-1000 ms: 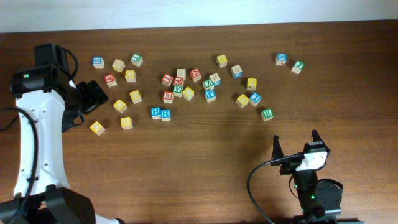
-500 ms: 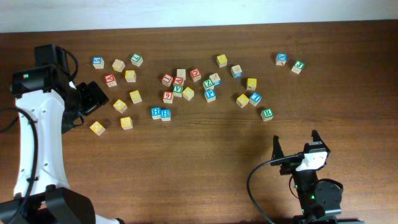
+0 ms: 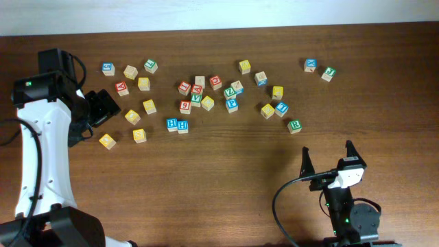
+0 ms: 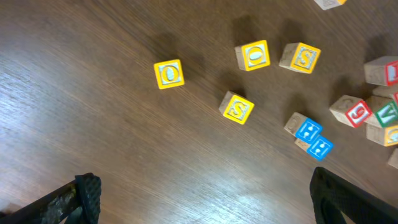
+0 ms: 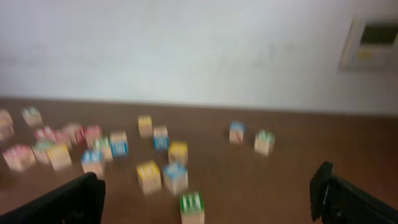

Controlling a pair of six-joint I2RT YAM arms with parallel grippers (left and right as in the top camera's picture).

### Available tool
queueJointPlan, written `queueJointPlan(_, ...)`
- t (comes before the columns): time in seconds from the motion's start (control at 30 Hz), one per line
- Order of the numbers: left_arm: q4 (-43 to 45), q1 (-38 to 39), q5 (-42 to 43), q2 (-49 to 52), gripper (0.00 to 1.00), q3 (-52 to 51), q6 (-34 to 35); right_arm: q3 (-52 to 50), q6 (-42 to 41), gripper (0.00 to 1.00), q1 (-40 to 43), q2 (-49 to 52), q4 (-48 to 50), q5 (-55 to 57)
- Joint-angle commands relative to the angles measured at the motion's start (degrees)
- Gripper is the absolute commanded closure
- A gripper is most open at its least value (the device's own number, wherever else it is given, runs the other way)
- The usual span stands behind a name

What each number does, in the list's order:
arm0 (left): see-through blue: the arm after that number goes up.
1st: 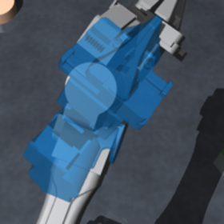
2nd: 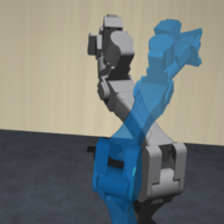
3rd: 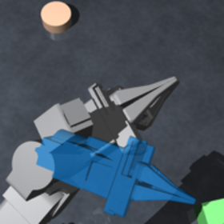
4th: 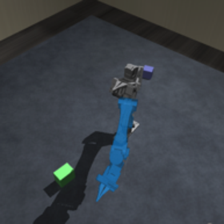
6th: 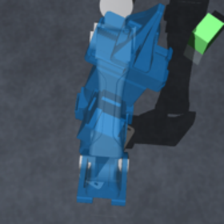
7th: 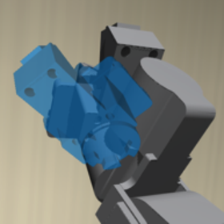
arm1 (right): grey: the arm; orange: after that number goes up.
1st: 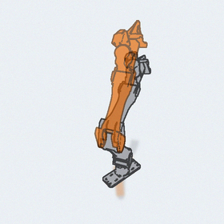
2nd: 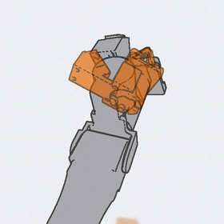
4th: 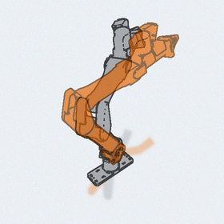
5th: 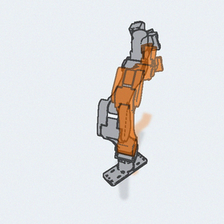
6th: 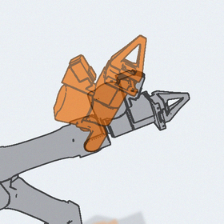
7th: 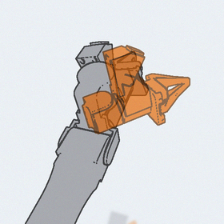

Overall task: Spell out RSS
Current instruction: 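Move the right gripper toward the green R block on the right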

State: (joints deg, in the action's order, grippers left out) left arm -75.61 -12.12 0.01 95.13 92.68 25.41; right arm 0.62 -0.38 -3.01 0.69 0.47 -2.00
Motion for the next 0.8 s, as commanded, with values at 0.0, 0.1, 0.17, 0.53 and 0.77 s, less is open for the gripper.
queueJointPlan(0.0, -0.15, 0.59, 2.12, 0.0, 0.01, 0.04, 0.57, -0.31, -0.9, 0.02, 0.42, -0.44, -0.44, -3.39)
queueJointPlan(0.1, -0.09, 1.38, 2.14, 0.0, 0.01, 0.04, 0.48, -0.31, -10.36, 0.02, 0.42, -0.44, 1.88, -18.67)
queueJointPlan(0.17, 0.04, 1.38, 2.12, 0.0, 0.01, 0.04, 0.48, -0.31, -16.87, 0.02, 0.42, -0.44, 4.57, -28.09)
queueJointPlan(0.53, 0.07, 1.38, 2.14, 0.0, 0.01, 0.04, 0.5, 24.81, -13.81, 0.02, 0.46, 6.73, 18.4, -23.89)
queueJointPlan(0.77, 0.04, 1.36, 2.12, 0.0, 0.01, 0.04, 0.5, 50.88, -7.15, 0.02, 0.46, 29.73, -23.93, -22.36)
